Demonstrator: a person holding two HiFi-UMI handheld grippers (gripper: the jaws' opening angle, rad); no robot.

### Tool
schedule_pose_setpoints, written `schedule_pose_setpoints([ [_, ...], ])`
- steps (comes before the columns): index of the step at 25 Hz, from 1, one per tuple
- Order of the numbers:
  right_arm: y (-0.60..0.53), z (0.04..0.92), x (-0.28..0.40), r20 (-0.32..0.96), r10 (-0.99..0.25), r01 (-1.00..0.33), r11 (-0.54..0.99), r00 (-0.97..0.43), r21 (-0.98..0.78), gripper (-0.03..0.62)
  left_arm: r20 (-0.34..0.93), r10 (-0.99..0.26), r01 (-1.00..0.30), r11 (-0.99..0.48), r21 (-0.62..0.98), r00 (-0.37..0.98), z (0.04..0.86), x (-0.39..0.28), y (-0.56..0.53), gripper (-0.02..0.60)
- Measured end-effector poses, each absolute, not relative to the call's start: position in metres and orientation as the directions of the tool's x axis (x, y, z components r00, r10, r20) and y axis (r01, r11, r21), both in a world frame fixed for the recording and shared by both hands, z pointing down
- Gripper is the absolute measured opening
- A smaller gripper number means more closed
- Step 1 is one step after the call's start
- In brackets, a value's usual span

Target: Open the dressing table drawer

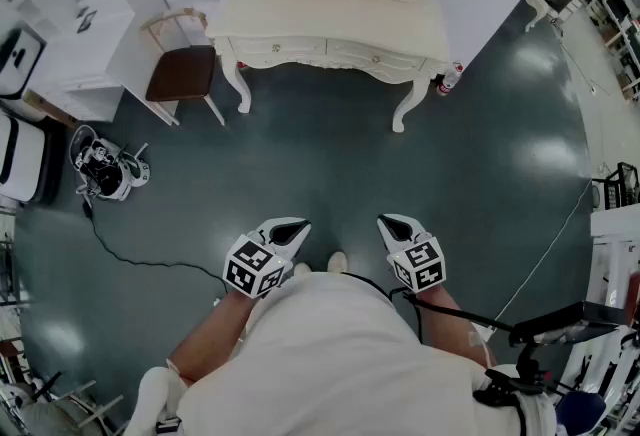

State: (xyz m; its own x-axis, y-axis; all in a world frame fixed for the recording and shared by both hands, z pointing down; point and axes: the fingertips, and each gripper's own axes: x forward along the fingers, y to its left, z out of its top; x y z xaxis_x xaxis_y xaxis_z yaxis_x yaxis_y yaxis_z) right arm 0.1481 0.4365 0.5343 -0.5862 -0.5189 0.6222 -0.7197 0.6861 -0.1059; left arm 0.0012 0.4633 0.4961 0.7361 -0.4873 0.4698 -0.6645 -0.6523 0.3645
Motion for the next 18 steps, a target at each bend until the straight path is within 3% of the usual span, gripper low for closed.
schedule_pose_setpoints([
  [11, 0.449, 0.541, 0.094, 0.630, -0.498, -0.708, 0.695, -0.596, -0.121, 0.000, 0.487, -0.524, -0.708, -0.605, 0.365, 0.699, 0.522, -0.060, 0.486, 0.002],
  [16, 0.384, 0.537, 0.094, 0.597, -0.518, -0.700, 0.707, -0.613, -0.105, 0.002, 0.490, -0.540, -0.723, -0.593, 0.355, 0.684, 0.529, -0.061, 0.436, 0.002],
  [18, 0.349, 0.537, 0.098, 0.581, -0.522, -0.690, 0.717, -0.625, -0.098, 0.042, 0.494, -0.548, -0.731, -0.587, 0.348, 0.675, 0.530, -0.056, 0.405, 0.002],
])
